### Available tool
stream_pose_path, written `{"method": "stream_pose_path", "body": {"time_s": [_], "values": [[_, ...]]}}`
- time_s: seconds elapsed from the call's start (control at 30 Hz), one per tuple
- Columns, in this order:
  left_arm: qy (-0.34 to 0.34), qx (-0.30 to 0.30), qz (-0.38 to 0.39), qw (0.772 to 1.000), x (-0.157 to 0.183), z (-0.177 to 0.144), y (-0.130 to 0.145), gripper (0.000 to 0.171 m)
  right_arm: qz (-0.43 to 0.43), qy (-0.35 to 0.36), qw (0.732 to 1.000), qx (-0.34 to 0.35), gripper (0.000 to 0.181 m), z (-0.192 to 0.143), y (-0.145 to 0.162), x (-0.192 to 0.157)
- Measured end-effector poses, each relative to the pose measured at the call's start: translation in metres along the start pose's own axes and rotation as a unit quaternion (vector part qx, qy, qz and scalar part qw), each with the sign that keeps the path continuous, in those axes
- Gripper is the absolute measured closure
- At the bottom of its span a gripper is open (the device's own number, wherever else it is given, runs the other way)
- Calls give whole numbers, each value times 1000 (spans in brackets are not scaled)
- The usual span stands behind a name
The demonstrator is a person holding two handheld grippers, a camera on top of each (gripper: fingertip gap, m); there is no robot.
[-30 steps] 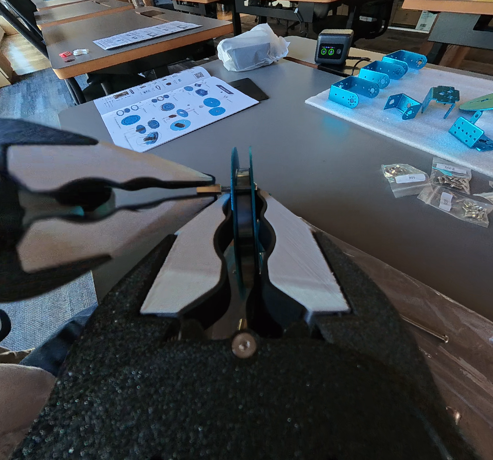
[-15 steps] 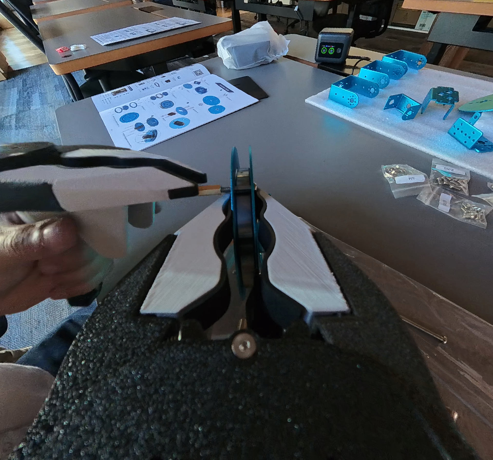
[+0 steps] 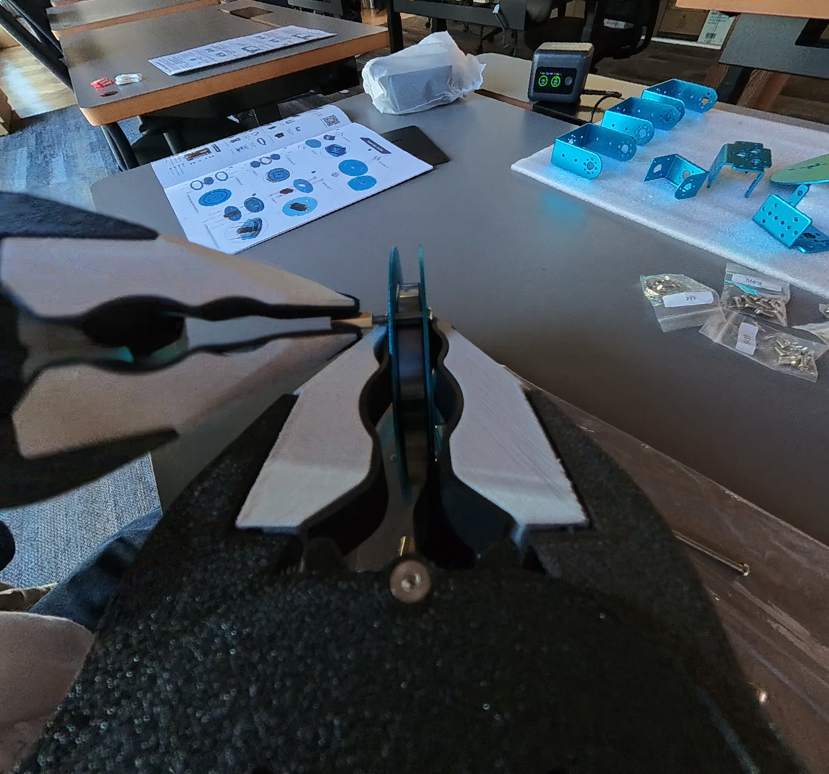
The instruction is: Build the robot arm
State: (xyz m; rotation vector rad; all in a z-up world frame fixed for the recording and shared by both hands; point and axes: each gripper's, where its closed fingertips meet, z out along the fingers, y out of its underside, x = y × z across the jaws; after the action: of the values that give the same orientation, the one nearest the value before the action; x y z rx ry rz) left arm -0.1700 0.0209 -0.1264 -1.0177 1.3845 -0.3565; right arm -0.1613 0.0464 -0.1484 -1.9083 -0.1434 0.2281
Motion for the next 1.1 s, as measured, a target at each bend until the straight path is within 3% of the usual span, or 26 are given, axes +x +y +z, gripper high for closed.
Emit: {"method": "stream_pose_path", "body": {"time_s": [0.07, 0.13, 0.2, 0.27, 0.33, 0.43, 0.5, 0.57, 0.63, 0.8, 0.87, 0.97, 1.1], "values": [[-48, -10, 146, 988, 0, 0, 1, 167, -2, -1, 1000, 0, 168, 0, 0, 0], [-66, -5, 182, 981, 0, -1, 2, 167, -5, 0, 1000, 0, 169, 0, 0, -1], [-52, 10, 82, 995, -1, -2, 3, 166, -6, -1, 1000, 0, 168, 1, 0, -2], [-11, 23, -94, 995, -2, -6, 3, 163, -4, -1, 1000, 1, 168, 1, 0, -2], [37, 43, -286, 956, -6, -10, 2, 157, 1, -2, 1000, 1, 168, 0, 0, -1], [119, 77, -523, 841, -8, -11, 0, 155, -1, -2, 1000, -1, 168, 1, 0, -1], [155, 86, -598, 781, -4, -7, 0, 156, -7, -1, 1000, -2, 168, 2, 0, -2], [164, 90, -624, 759, -2, -4, 1, 165, -8, -2, 1000, -3, 168, 2, -1, -3], [156, 94, -628, 757, -2, -3, 1, 166, -9, -1, 1000, -3, 168, 2, -1, -3], [158, 70, -564, 808, -1, -4, 2, 168, -12, -6, 1000, -4, 168, 2, -1, -3], [174, 69, -569, 800, -2, -4, 3, 168, -25, 4, 1000, 5, 167, 3, -2, -2], [196, 62, -561, 801, -4, -4, 4, 168, -45, 54, 997, 26, 140, 3, -6, 11], [227, 53, -577, 783, -3, -1, 2, 168, -101, 58, 992, 51, 164, 2, -9, 3]]}}
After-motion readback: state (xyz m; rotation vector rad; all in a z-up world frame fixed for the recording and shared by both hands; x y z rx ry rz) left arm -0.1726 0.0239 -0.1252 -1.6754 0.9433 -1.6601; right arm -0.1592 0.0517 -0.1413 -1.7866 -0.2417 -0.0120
